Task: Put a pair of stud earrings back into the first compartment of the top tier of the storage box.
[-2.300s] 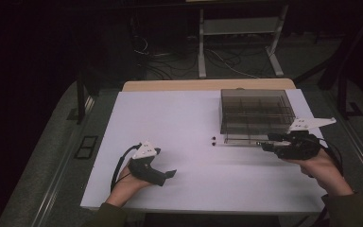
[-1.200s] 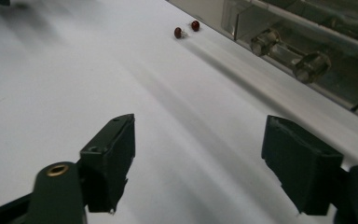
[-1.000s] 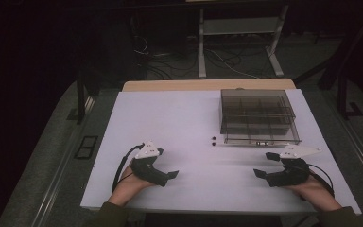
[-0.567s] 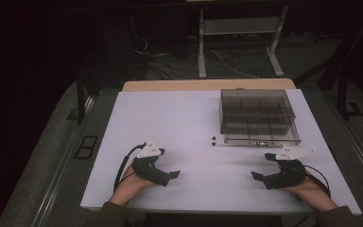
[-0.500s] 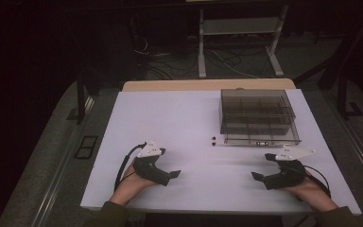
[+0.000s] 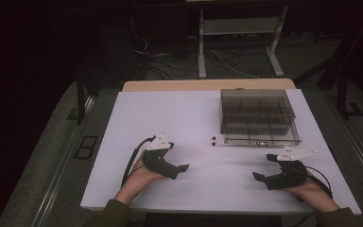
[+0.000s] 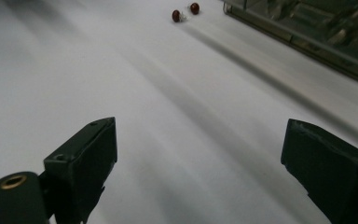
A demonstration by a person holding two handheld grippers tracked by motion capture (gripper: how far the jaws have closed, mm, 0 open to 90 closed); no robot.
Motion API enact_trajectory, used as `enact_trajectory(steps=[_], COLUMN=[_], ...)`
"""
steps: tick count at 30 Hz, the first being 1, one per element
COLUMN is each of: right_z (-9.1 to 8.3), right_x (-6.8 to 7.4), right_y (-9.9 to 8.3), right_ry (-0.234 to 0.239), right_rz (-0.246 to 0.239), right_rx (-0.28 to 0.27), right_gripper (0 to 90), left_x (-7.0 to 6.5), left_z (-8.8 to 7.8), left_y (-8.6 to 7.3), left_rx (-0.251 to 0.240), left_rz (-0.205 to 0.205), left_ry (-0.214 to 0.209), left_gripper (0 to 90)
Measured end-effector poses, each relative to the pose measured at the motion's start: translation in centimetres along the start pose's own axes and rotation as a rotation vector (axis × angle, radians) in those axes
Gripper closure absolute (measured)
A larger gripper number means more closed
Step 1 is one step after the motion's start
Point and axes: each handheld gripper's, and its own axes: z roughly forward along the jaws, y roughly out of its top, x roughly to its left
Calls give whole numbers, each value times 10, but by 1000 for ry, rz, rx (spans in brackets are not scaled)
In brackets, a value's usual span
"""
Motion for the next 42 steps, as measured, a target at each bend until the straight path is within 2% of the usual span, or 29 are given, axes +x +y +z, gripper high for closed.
enact_trajectory(steps=[12, 18, 28, 42], right_z=[2, 2, 2, 3], right_x=[-1, -1, 0, -1], right_y=[1, 0, 0, 0], right_ry=[-1, 5, 5, 6], right_rz=[7, 0, -5, -6], right_rx=[2, 4, 4, 9], right_gripper=[99, 99, 99, 99], left_x=[3, 4, 9, 16], left_z=[15, 23, 35, 59], left_y=[15, 24, 41, 59], left_rx=[-11, -14, -40, -30], left_rz=[14, 34, 28, 40], left_ry=[-16, -15, -13, -26], left_gripper=[0, 0, 0, 0])
